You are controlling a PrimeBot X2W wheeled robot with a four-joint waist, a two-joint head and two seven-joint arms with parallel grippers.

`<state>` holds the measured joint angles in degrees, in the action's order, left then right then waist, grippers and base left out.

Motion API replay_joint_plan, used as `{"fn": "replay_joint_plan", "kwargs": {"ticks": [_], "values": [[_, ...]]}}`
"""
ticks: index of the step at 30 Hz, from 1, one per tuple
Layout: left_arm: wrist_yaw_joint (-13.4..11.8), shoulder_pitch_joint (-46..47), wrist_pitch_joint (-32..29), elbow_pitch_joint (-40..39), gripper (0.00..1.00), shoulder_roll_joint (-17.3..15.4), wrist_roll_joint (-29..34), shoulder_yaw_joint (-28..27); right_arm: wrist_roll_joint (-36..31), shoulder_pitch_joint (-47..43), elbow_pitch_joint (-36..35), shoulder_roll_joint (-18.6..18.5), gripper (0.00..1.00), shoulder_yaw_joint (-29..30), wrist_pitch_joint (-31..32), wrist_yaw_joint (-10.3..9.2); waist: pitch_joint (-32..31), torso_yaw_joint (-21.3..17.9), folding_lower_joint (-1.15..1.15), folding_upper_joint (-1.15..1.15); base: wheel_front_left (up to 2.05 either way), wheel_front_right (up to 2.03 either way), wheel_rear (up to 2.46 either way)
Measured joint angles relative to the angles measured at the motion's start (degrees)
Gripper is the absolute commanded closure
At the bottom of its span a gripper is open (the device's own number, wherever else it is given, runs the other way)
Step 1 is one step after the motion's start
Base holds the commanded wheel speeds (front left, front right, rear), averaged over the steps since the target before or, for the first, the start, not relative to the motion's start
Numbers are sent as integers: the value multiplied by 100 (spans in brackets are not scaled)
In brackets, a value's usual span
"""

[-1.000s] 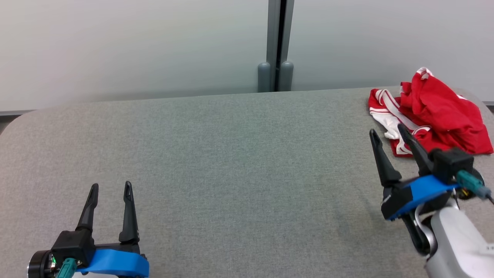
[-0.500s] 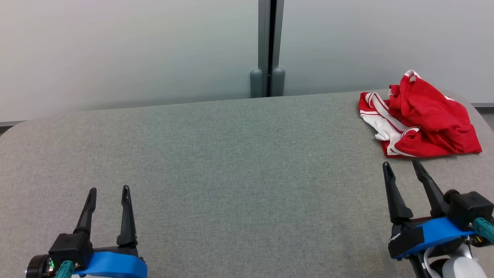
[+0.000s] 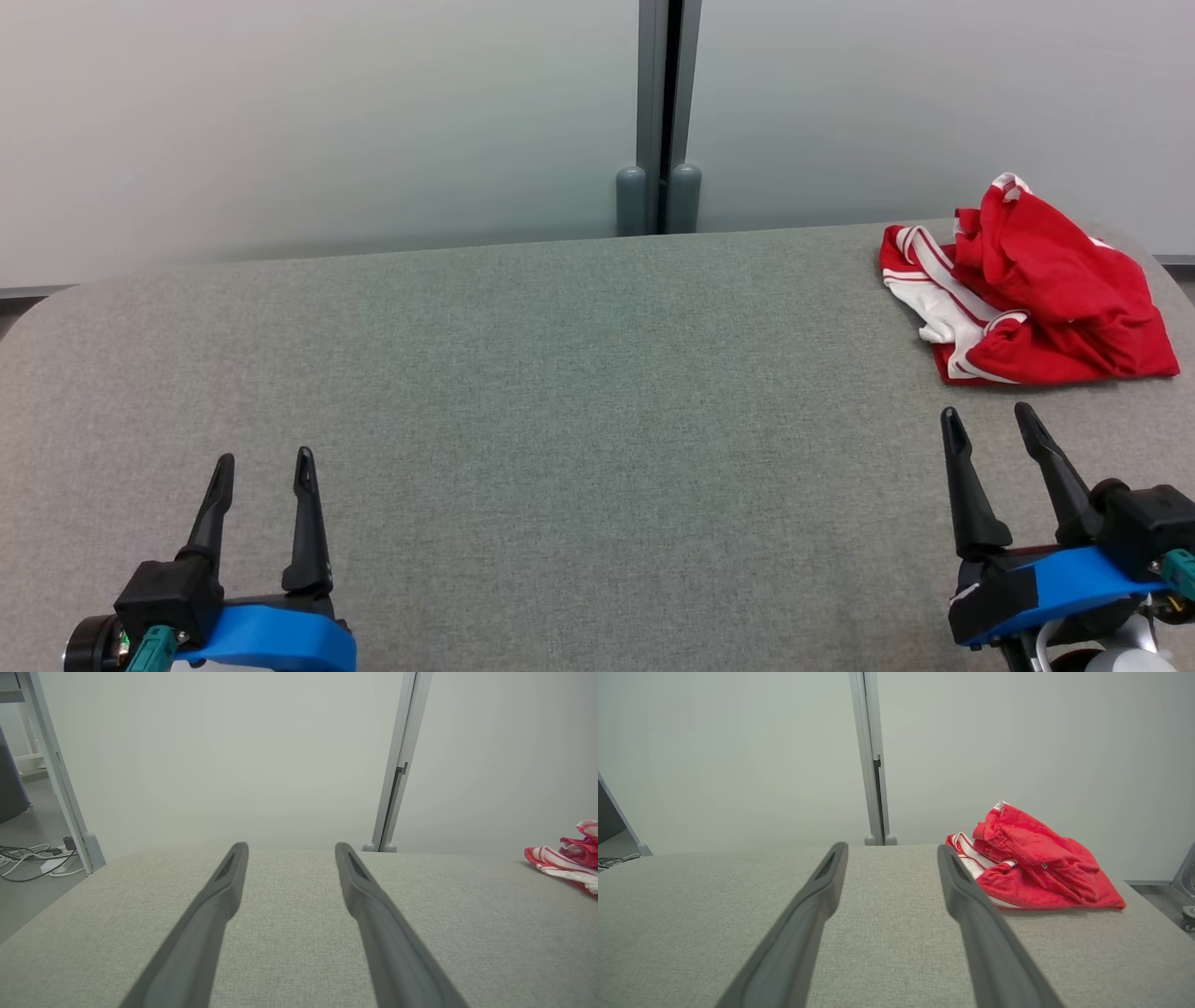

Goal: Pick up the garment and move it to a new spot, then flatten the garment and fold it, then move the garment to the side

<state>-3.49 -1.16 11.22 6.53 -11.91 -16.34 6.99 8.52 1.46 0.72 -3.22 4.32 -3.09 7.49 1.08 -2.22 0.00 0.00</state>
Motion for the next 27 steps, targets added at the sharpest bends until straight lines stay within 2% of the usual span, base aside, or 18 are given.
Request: {"fn": "replay_joint_plan", "kwargs": {"ticks": [6,7,13,27], "values": [[-27,0,-13,-27,0,-11,-30,12,0,-31,-5,14,0,10,1,0,1,16,0,0,0,0,0],[-41,-2,-11,-26,100,-8,-30,12,2,-34,4,15,100,8,0,0,1,16,0,0,0,0,0],[-40,-134,-15,280,100,142,-63,88,62,-90,347,40,100,-11,10,0,-1,19,0,0,0,0,0],[158,-96,-355,388,100,288,-1423,-152,1550,-76,549,48,100,25,188,0,-11,42,0,0,0,0,0]]}}
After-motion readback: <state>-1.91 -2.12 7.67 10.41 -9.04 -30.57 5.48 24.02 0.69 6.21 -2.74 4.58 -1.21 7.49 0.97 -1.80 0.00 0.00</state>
